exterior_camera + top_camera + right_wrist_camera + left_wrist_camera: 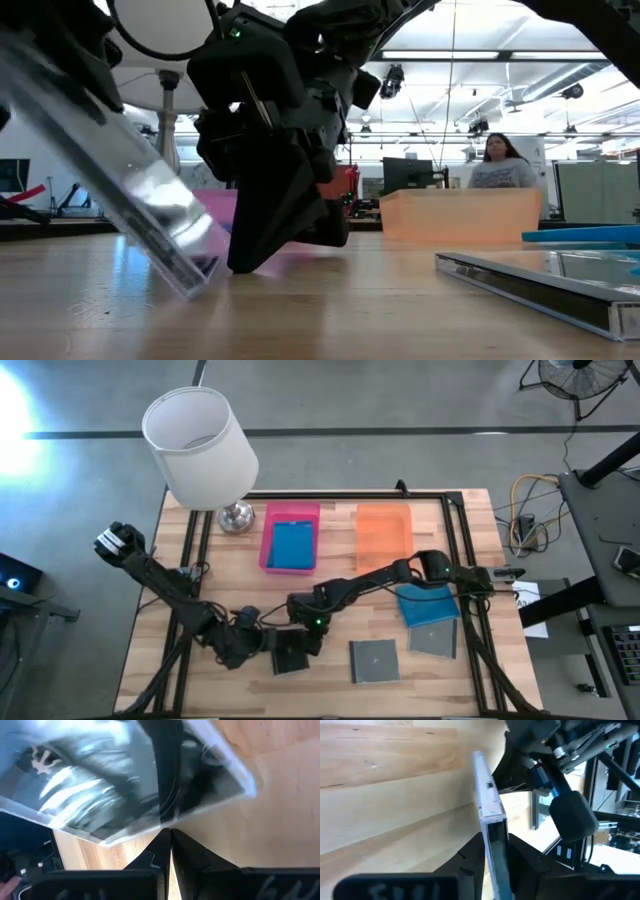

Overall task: Pick & place jewel cases by type
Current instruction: Put the left black cd case into the orange bin

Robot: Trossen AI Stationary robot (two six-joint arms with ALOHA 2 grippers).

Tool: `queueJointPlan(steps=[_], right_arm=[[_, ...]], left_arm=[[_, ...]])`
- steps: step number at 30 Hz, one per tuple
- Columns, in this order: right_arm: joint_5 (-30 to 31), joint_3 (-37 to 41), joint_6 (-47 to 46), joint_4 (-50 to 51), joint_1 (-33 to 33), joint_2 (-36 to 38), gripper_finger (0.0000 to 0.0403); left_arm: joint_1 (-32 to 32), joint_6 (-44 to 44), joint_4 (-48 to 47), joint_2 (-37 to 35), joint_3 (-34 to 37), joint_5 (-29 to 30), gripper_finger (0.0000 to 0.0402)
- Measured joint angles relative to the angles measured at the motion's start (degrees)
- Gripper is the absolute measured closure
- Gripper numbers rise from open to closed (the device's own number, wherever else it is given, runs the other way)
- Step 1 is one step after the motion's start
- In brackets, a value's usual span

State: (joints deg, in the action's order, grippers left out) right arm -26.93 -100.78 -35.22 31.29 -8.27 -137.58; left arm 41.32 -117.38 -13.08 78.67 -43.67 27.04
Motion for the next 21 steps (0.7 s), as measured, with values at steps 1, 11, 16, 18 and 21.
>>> queueJointPlan(steps=[1, 11, 16, 18, 21], right_arm=[[0.83, 0.24, -0.54, -0.02, -0.04, 0.08, 0.039], [10.54, 0.88, -1.76, 3.78, -0.22, 3.42, 0.039], [24.22, 4.36, -2.08, 8.67, 0.19, 9.01, 0.039], [27.17, 8.23, -3.29, 8.79, 0.37, 12.73, 0.039], [27.8, 16.05, -4.62, 5.07, 0.36, 20.98, 0.039]], left_arm=[[0.23, -0.01, -0.32, 0.0, -0.01, -0.01, 0.035], [2.31, -0.52, -2.06, -0.09, 0.65, 0.4, 0.038], [4.5, -3.48, -5.13, -0.38, 0.69, 2.53, 0.038], [5.4, -5.22, -7.43, -0.79, 0.7, 4.43, 0.0381], [6.49, -7.36, -10.99, -1.77, 0.76, 7.85, 0.0381]])
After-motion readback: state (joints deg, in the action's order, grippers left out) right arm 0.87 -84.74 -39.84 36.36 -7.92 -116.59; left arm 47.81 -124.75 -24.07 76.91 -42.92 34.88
